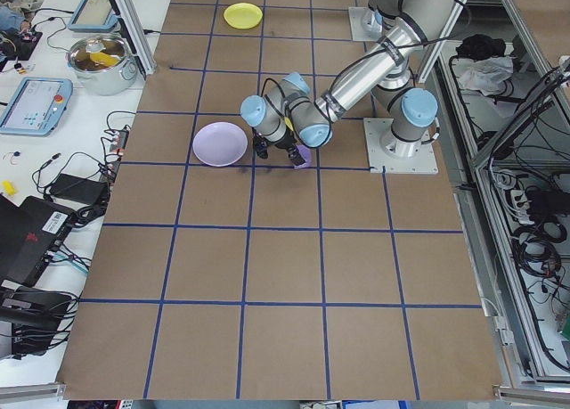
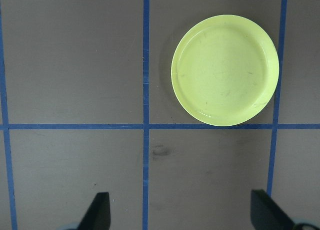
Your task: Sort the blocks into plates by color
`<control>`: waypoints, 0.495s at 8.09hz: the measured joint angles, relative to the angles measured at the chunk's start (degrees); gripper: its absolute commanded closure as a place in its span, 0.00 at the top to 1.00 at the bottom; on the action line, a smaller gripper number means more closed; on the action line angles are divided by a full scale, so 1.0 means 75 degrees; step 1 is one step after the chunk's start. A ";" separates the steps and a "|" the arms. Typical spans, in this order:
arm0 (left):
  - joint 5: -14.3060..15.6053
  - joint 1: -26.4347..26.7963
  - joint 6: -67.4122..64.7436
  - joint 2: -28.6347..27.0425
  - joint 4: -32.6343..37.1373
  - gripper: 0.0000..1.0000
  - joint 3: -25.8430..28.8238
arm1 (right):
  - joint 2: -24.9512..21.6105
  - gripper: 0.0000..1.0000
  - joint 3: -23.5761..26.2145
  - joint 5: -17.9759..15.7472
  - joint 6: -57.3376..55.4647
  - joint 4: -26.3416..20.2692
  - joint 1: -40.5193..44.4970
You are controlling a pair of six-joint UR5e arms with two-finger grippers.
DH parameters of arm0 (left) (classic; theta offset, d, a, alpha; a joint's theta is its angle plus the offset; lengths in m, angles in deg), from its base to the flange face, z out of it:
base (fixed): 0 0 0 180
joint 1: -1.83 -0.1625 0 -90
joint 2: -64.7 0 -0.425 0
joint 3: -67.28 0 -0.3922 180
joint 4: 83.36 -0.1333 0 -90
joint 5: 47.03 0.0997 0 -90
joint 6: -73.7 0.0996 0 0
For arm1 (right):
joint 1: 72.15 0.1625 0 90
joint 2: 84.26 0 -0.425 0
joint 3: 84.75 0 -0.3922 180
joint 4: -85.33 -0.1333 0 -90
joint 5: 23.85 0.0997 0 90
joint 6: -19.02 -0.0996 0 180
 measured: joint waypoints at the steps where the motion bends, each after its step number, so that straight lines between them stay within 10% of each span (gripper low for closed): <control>1: -0.0003 -0.0002 -0.0001 -0.0034 0.0000 0.58 0.0001 | 0.0004 1.00 0.0000 0.0001 0.0019 0.0001 -0.0001; 4: 0.0013 -0.0006 0.0010 -0.0061 0.0008 0.00 0.0005 | 0.0026 1.00 0.0008 -0.0068 0.0043 0.0003 -0.0007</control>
